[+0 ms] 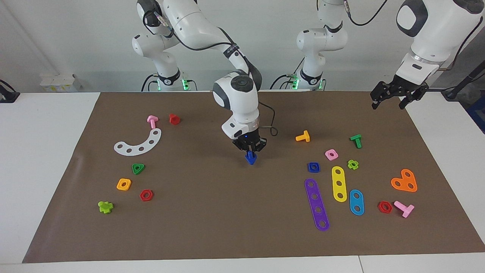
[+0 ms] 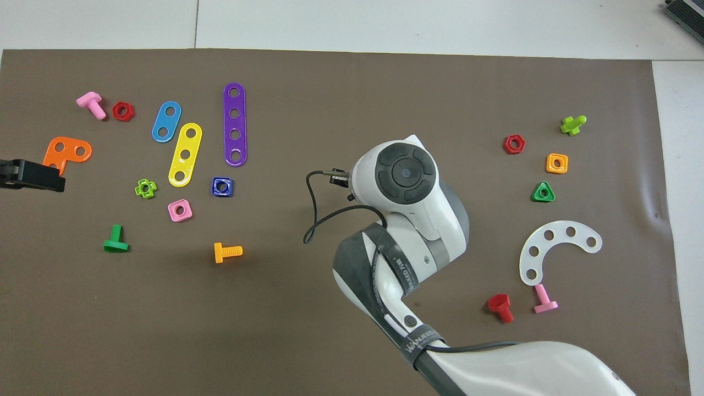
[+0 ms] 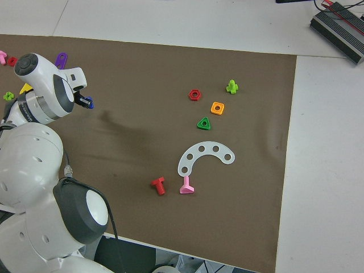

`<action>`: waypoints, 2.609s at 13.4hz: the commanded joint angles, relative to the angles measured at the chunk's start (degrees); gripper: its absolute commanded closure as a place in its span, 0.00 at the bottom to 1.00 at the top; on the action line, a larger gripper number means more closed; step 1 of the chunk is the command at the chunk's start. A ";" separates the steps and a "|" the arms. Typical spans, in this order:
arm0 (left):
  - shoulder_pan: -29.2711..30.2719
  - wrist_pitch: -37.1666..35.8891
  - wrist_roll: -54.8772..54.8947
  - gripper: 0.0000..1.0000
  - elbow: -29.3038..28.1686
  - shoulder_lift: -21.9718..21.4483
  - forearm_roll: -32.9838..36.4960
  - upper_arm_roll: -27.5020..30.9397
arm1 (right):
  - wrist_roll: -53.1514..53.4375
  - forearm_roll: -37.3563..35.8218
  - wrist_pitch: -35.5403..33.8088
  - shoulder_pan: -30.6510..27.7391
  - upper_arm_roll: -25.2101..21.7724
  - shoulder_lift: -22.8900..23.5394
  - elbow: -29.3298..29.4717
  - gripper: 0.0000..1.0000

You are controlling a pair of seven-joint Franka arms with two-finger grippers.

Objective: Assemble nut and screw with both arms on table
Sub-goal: 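Carry the blue nut to the table centre and set it down, then return the right gripper to rest while the left gripper reaches forward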

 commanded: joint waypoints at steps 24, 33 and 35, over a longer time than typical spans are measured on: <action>-1.12 -1.47 -0.01 0.00 -1.28 -1.67 1.16 -0.18 | -25.30 -1.56 -30.94 -27.60 -0.80 -26.94 -2.46 0.00; -4.63 2.47 -5.25 0.02 -4.97 -0.10 -2.26 -0.53 | -42.46 -2.62 -50.27 -37.28 -0.80 -28.82 8.23 0.00; -7.43 6.16 -9.31 0.04 -4.98 3.67 -2.45 -0.53 | -42.47 -2.71 -51.18 -36.84 -0.71 -28.01 9.24 0.00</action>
